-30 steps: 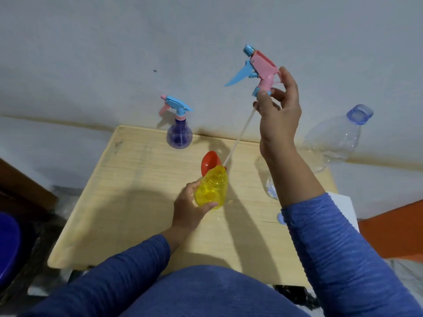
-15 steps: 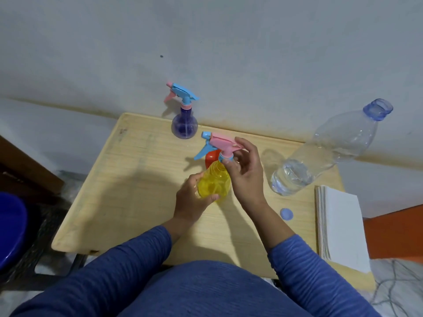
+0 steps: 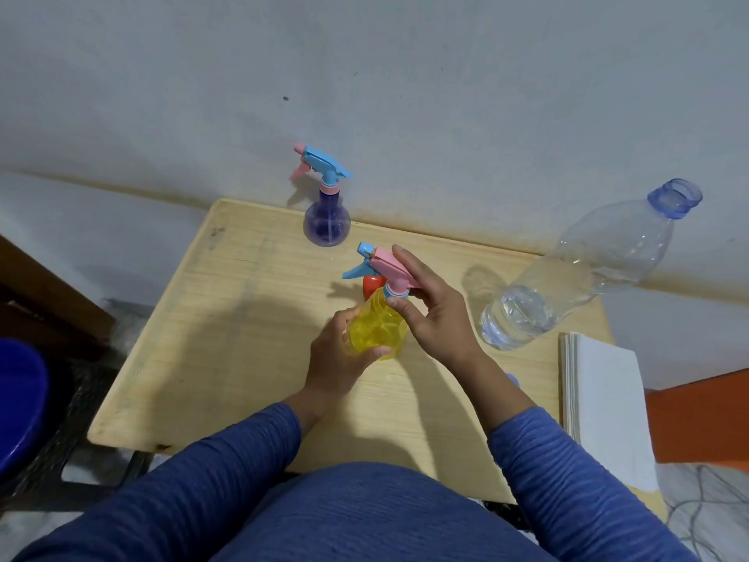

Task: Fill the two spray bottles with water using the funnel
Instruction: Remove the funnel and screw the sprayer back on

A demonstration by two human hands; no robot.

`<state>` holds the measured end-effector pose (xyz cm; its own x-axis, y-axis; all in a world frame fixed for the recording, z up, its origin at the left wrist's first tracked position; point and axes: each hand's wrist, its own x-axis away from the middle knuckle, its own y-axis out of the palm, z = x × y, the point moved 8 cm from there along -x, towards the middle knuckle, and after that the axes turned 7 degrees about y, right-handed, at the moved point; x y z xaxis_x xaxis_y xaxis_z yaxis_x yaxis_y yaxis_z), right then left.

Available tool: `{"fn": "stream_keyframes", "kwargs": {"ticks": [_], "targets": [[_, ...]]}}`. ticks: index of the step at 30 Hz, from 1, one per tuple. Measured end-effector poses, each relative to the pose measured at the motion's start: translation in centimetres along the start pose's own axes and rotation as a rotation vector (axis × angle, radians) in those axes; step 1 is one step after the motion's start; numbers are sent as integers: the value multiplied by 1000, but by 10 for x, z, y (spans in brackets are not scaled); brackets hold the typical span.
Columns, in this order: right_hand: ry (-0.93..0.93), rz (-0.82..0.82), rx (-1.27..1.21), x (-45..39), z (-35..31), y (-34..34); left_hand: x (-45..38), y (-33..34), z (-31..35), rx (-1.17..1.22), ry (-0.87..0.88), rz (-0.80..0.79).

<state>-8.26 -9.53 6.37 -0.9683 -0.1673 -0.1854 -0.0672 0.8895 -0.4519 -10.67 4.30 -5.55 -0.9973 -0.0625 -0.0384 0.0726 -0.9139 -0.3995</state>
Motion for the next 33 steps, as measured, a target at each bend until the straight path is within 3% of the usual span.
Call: {"fn": "stream_keyframes", "kwargs": {"ticks": [6, 11, 18, 23, 28, 33], "targets": [[-36, -78, 32, -1, -1, -3, 0, 0, 0, -5, -2, -3], [-62, 102, 80, 0, -2, 1, 2, 0, 1, -24, 31, 3], [-124, -78, 80, -5, -4, -6, 1, -3, 5, -6, 23, 11], [-66, 22, 62, -8, -3, -3, 2, -1, 5, -25, 25, 16], [-94, -103, 67, -7, -5, -3, 0, -2, 6, -17, 39, 16], [-42, -41, 75, -10, -3, 2, 0, -2, 6, -37, 40, 11]]}}
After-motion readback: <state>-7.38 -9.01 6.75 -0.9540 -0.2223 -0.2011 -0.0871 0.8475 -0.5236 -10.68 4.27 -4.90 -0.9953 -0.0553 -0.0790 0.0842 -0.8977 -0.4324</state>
